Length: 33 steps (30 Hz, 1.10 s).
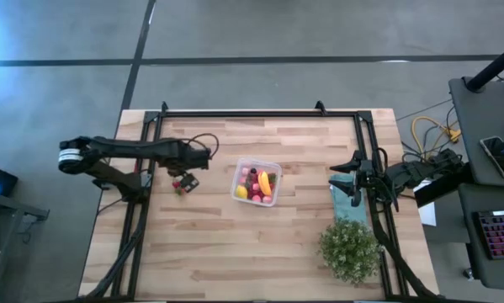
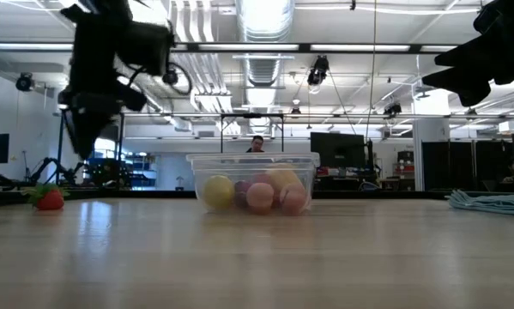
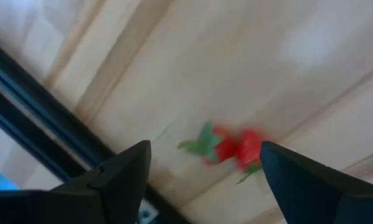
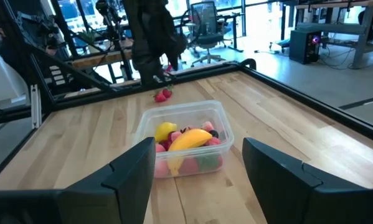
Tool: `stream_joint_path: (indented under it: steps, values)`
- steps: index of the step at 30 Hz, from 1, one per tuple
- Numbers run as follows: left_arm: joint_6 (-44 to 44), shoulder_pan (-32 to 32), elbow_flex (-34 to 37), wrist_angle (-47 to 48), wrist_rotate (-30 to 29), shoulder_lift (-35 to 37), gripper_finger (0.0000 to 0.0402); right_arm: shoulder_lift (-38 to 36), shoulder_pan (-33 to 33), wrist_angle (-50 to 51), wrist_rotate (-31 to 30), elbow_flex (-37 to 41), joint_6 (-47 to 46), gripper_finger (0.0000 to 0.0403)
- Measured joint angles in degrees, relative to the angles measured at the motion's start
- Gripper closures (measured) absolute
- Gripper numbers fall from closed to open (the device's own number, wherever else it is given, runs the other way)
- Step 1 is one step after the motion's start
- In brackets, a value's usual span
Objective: Pick and placing Produce into tupperware
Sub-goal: Put the strawberry into the transparent bin
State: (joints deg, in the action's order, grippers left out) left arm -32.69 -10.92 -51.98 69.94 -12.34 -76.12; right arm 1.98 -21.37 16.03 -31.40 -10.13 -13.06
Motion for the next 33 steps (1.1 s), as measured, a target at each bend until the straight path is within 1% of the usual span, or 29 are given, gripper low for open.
stream_joint_path:
  steps: [2,6,8,10,12,14,16,21,25,29,33]
  values:
    - [4.1,0.2,3.3,0.1,0.4,1.8,0.0116,0.0,0.0,0.0,0.0,0.0,0.0,0.017]
    - [13.0,0.4,9.1,0.1,4.5,6.6,0.0116,0.0,0.0,0.0,0.0,0.0,0.0,0.017]
    - [13.7,0.4,11.0,-0.5,5.5,9.4,0.0116,0.0,0.0,0.0,0.0,0.0,0.0,0.017]
    - [10.3,0.2,12.2,-0.6,6.0,11.6,0.0116,0.0,0.0,0.0,0.0,0.0,0.0,0.017]
    - [3.0,-0.8,12.5,-1.4,6.5,12.6,0.0116,0.0,0.0,0.0,0.0,0.0,0.0,0.017]
    - [-6.2,-1.9,12.6,-3.8,8.6,13.4,0.0116,0.0,0.0,0.0,0.0,0.0,0.0,0.017]
    - [-12.3,-3.1,12.8,-6.8,10.7,13.6,0.0116,0.0,0.0,0.0,0.0,0.0,0.0,0.017]
    - [-20.9,-3.3,14.5,-13.0,11.4,13.6,0.0116,0.0,0.0,0.0,0.0,0.0,0.0,0.017]
    - [-26.5,-3.3,17.2,-15.4,10.6,12.8,0.0116,0.0,0.0,0.0,0.0,0.0,0.0,0.017]
    - [-29.7,-3.3,18.4,-15.6,8.6,12.2,0.0116,0.2,0.0,0.1,0.0,0.0,0.0,0.017]
    - [-30.7,-3.3,18.5,-15.6,7.3,12.3,0.0116,0.4,0.0,0.1,0.0,0.0,0.0,0.017]
